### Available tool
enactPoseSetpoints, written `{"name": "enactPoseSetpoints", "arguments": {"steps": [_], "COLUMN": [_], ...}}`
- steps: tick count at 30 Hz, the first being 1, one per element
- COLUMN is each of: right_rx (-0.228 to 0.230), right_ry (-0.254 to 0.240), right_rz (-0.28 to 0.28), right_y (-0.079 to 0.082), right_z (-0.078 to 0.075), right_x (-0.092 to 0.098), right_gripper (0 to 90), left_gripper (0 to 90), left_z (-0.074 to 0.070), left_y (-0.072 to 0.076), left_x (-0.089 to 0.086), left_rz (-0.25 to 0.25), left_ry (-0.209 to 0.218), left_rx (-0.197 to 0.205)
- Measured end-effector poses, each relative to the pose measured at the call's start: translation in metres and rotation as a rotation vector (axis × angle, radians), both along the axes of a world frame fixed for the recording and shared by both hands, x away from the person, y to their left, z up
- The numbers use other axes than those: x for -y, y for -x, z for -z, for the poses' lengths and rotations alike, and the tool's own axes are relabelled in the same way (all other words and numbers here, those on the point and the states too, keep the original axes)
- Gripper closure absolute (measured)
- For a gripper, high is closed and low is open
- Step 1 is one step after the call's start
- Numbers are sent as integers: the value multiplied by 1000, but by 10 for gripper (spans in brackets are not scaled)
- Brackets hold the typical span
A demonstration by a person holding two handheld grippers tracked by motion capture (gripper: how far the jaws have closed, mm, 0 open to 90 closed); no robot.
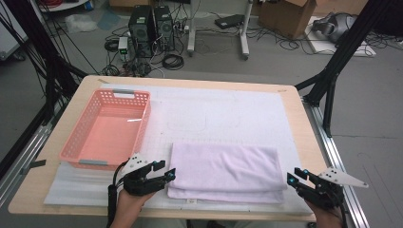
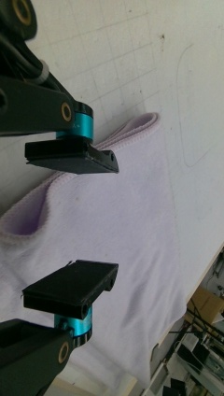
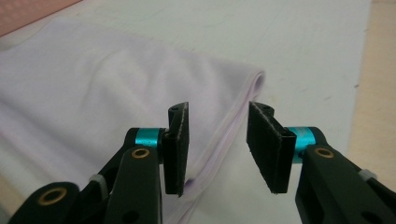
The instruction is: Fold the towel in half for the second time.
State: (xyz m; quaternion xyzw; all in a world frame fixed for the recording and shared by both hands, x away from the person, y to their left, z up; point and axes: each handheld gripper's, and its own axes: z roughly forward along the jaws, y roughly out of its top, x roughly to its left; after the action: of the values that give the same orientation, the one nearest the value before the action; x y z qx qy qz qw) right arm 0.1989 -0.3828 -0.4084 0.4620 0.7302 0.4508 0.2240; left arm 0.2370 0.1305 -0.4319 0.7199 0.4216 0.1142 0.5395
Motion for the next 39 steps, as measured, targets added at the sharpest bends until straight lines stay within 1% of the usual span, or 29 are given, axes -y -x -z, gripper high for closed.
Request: {"name": "enactPoseSetpoints", "arguments": {"steps": [2, 3, 6, 8, 9, 10, 11, 12, 13, 14, 15, 16, 18, 20, 21, 22, 23, 24, 26, 29, 32, 33, 35, 37, 39], "right_rx": [-1, -2, -31, -66, -83, -114, -127, -121, -125, -139, -152, -157, -132, -103, -89, -82, -73, -74, -81, -105, -123, -136, -145, -156, -166], "right_ry": [27, 35, 84, 117, 148, 191, 219, 225, 253, 293, 298, 274, 245, 167, 135, 113, 99, 90, 96, 107, 132, 134, 138, 141, 134], "right_rz": [3, -7, -56, -73, -78, -72, -73, -77, -74, -55, -51, -51, -45, -26, -13, 4, 19, 31, 49, 59, 45, 41, 27, 17, 7], "right_y": [-6, -8, -19, -27, -31, -33, -35, -34, -33, -32, -33, -32, -34, -38, -41, -44, -49, -53, -61, -74, -85, -88, -92, -95, -97], "right_z": [2, 4, 14, 22, 26, 30, 33, 32, 30, 27, 25, 25, 22, 19, 18, 17, 17, 17, 20, 26, 30, 32, 34, 36, 37], "right_x": [-7, -11, -27, -35, -37, -38, -38, -36, -34, -33, -31, -28, -23, -18, -17, -16, -15, -15, -16, -19, -22, -23, -26, -27, -27], "right_gripper": [592, 602, 647, 660, 674, 680, 684, 688, 689, 675, 670, 669, 656, 604, 579, 538, 505, 478, 430, 396, 375, 366, 364, 366, 400], "left_gripper": [445, 445, 445, 444, 443, 442, 440, 437, 431, 426, 418, 411, 400, 384, 382, 380, 376, 375, 370, 364, 365, 366, 366, 366, 366], "left_z": [2, 3, 4, 4, 4, 4, 4, 4, 4, 4, 4, 5, 6, 7, 7, 8, 9, 10, 11, 13, 17, 17, 18, 20, 20], "left_y": [-5, -7, -11, -13, -14, -15, -16, -17, -19, -21, -23, -26, -32, -38, -41, -44, -47, -50, -56, -64, -70, -72, -75, -78, -78], "left_x": [1, 1, 2, 2, 2, 2, 2, 2, 2, 2, 2, 3, 6, 10, 12, 14, 15, 16, 19, 21, 23, 23, 24, 24, 24], "left_rz": [-7, -13, -21, -17, -18, -19, -19, -22, -20, -18, -18, -14, -5, 2, 7, 10, 12, 11, 0, -23, -35, -40, -48, -51, -49], "left_ry": [-9, -13, -12, -20, -20, -21, -23, -24, -24, -30, -30, -33, -44, -56, -67, -76, -87, -97, -115, -140, -168, -180, -192, -195, -192], "left_rx": [-7, -12, -20, -20, -21, -21, -21, -25, -26, -27, -32, -33, -36, -40, -39, -41, -42, -48, -52, -57, -71, -78, -82, -104, -110]}}
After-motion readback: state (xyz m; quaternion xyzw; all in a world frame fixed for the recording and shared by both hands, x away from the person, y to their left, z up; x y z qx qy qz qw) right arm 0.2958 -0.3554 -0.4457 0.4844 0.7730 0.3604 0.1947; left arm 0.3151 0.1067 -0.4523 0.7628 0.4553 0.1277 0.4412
